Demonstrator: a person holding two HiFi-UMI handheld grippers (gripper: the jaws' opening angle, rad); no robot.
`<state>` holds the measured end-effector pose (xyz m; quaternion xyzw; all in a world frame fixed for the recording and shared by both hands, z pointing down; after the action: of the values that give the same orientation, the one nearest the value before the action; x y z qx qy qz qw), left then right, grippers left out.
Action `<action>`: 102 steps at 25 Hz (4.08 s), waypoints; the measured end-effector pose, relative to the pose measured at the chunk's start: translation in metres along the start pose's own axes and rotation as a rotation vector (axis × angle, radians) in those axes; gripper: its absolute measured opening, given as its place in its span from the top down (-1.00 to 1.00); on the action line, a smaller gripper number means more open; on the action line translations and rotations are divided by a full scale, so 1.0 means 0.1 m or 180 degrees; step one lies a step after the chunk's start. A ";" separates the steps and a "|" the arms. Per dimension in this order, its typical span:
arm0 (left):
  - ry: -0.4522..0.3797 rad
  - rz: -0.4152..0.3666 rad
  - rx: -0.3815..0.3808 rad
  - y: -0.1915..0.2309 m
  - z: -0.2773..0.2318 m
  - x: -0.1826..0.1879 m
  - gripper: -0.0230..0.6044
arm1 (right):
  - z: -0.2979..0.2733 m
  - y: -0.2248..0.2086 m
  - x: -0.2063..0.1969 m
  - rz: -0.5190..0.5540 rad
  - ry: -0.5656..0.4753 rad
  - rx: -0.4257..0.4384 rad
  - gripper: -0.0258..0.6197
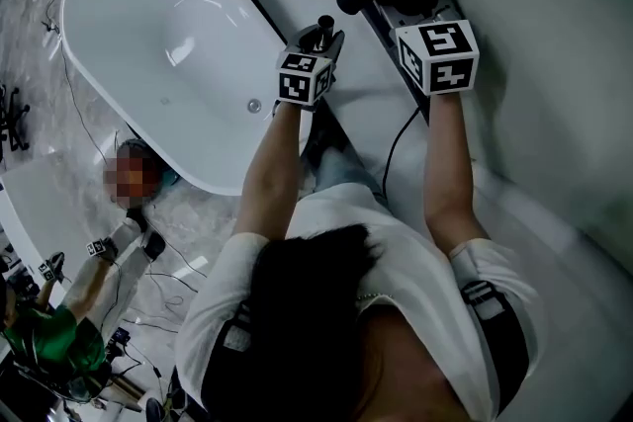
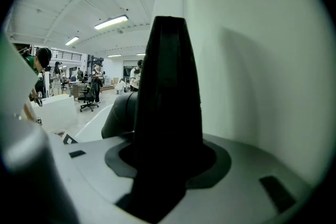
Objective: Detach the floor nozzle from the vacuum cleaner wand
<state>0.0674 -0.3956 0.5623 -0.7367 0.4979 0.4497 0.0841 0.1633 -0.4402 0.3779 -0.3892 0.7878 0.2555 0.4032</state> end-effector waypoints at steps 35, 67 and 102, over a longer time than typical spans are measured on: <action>-0.0081 0.0123 -0.0072 0.19 0.54 -0.13 -0.04 | 0.03 0.06 -0.25 -0.0275 0.0054 -0.0118 0.28; -0.1113 -0.0064 0.0301 -0.18 1.86 0.45 0.53 | 0.44 0.64 -0.78 -0.0753 0.0077 -0.0710 0.28; -0.0909 -0.0028 0.0555 -0.49 2.34 -0.14 0.92 | 1.03 1.65 -1.15 -0.0692 -0.0006 -0.0883 0.28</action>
<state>-0.0300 -0.2290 0.4205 -0.6574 0.5149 0.5046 0.2195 0.1158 -0.2261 0.4329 -0.5238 0.6979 0.3169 0.3716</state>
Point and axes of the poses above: the fingertips, and each gripper's own axes: z backward along the fingers, y to its left, x out of its top, the point moved 3 cm from there along z, backward along the fingers, and after that the axes turned 8 degrees about y, right-handed, at the moved point
